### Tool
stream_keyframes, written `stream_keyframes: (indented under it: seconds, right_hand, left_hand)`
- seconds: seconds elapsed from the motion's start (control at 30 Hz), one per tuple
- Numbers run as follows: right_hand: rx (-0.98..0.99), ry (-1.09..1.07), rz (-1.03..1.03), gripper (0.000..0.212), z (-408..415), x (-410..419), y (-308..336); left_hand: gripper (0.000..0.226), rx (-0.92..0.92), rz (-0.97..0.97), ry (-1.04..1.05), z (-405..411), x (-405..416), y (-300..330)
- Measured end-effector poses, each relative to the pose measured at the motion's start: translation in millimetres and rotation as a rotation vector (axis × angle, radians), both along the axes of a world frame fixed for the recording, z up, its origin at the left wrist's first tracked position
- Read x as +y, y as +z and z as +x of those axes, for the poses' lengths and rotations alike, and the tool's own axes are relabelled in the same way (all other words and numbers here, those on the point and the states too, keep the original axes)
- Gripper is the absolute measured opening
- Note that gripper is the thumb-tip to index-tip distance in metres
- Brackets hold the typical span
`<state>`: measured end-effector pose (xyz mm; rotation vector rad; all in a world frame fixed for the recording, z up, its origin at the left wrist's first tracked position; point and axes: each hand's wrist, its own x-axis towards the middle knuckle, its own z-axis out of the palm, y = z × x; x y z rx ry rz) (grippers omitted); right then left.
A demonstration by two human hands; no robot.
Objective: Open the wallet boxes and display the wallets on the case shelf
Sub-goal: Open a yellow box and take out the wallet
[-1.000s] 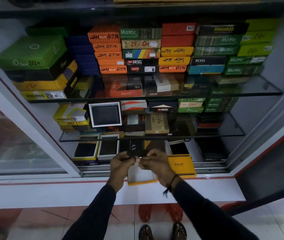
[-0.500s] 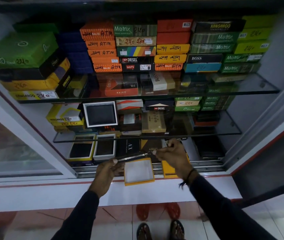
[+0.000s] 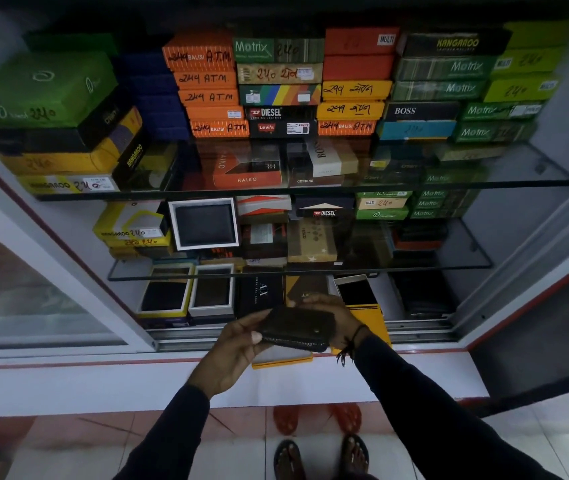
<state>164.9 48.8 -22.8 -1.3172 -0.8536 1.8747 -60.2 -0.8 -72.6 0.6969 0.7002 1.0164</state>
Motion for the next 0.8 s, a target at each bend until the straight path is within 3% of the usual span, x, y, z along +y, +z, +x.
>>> stream_keyframes:
  seconds: [0.1,0.2,0.33,0.4,0.5,0.63,0.7,0.8]
  right_hand:
    - [-0.010,0.030,-0.141,0.052,9,1,-9]
    - [-0.048,0.202,-0.113,0.053,22,-3,-13]
    - [-0.172,0.171,0.269,0.032,24,-13,-14]
    - [-0.374,0.117,0.536,0.031,21,-18,-16]
    - [-0.750,0.060,0.911,0.035,16,-28,-20]
    - [-1.056,0.102,1.326,0.036,21,-37,-28]
    - [-1.092,0.109,1.274,0.035,20,-36,-30]
    - [-0.925,0.089,0.879,0.037,14,-29,-34]
  left_hand:
    - [0.069,0.100,0.016,0.025,-13,0,4]
    - [0.084,0.284,0.031,0.038,-21,2,12]
    - [0.094,0.473,0.104,0.058,-20,-1,16]
    - [0.078,0.615,0.188,0.233,-8,-6,18]
    - [0.049,0.964,0.516,0.486,8,-16,18]
    - [0.041,1.126,0.802,0.522,12,-26,8]
    - [0.039,1.155,0.784,0.517,10,-25,3]
    - [0.041,1.070,0.508,0.463,8,-18,1]
